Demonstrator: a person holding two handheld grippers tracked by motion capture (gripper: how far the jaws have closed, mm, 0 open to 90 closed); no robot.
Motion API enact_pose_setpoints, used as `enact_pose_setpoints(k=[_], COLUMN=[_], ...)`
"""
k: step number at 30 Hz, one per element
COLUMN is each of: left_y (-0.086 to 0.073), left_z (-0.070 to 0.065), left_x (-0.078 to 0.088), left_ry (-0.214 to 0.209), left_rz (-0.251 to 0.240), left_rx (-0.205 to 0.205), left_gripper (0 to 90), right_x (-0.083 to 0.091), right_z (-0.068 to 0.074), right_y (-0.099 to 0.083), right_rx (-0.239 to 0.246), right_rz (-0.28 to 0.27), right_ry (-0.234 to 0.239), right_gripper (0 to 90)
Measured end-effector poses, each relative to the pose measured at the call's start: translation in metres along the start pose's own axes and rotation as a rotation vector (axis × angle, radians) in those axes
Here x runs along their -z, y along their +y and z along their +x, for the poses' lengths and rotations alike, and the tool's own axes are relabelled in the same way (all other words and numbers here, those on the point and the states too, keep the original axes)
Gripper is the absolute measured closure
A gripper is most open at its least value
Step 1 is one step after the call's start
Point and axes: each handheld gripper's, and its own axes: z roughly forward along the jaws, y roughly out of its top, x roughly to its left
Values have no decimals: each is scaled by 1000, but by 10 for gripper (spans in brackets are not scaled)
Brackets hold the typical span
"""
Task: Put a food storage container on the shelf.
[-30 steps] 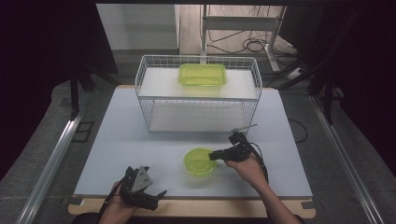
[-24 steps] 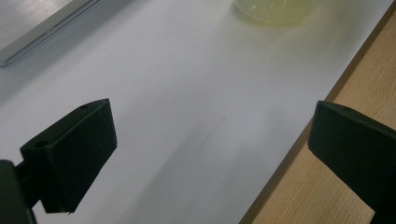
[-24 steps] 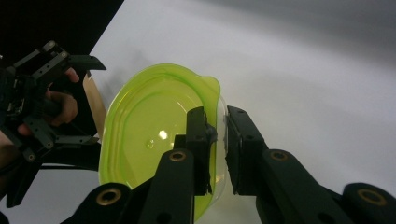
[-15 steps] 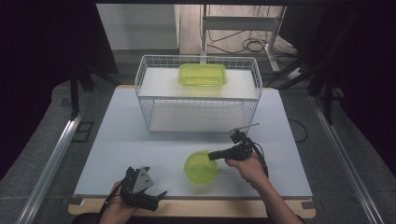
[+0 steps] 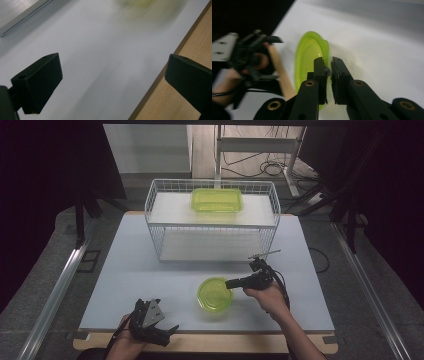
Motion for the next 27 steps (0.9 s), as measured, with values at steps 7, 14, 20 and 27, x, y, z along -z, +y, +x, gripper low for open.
enact_pose_setpoints(k=[7,14,20,27], left_y=[0,0,0,0], left_z=[0,0,-1,-2], left_x=[-1,-1,-1,-1], left_ry=[-1,-1,-2,-1], left_rz=[9,12,15,17], left_rx=[-12,-16,-21,-28], left_gripper=[11,11,10,11], right_x=[-5,-7,-7,-8], right_z=[-9,-14,-18,-22], right_y=[2,2,1,2], right_rx=[13,-13,-56,-93], right_rz=[28,29,45,63], right_ry=[-130,-132,-102,-2], right_gripper=[754,645,612,801])
